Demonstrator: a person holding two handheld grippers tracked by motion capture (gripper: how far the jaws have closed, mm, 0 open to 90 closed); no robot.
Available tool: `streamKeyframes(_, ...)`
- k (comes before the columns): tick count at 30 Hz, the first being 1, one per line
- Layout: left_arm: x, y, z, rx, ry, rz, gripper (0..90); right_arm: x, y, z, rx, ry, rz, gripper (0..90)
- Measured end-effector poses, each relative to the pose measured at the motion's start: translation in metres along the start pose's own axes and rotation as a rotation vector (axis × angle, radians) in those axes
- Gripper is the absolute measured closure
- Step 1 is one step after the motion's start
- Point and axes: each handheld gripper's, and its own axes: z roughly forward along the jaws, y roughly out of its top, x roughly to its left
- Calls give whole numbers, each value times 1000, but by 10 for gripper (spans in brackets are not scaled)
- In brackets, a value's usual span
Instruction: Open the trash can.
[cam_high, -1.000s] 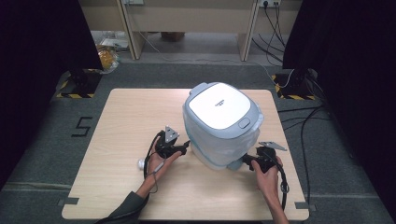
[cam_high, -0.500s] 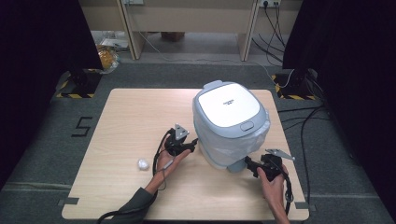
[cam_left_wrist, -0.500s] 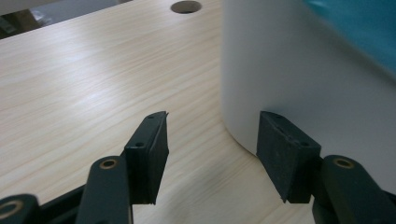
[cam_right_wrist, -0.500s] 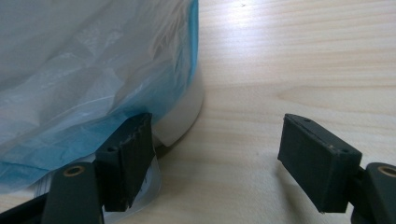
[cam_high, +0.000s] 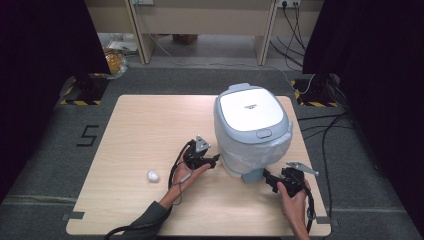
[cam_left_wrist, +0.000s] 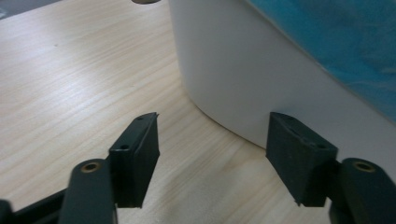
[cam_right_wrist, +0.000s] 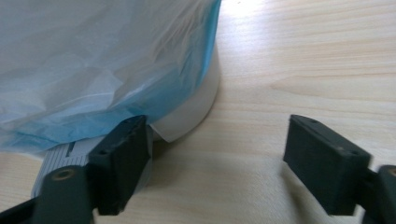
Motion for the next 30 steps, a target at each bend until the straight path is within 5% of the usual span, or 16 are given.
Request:
streamKeyframes(6,-3,1,-16,6,-45,27,295,7,-6,-17,-45,45,-80,169)
streamKeyframes(14,-6,-8,-43,14,-87,45,273,16,-8,-14,-44,62,-135,169)
streamKeyframes(30,23,-47,-97,33,-17,32,248,21,-11,-8,-23,53,-179,169)
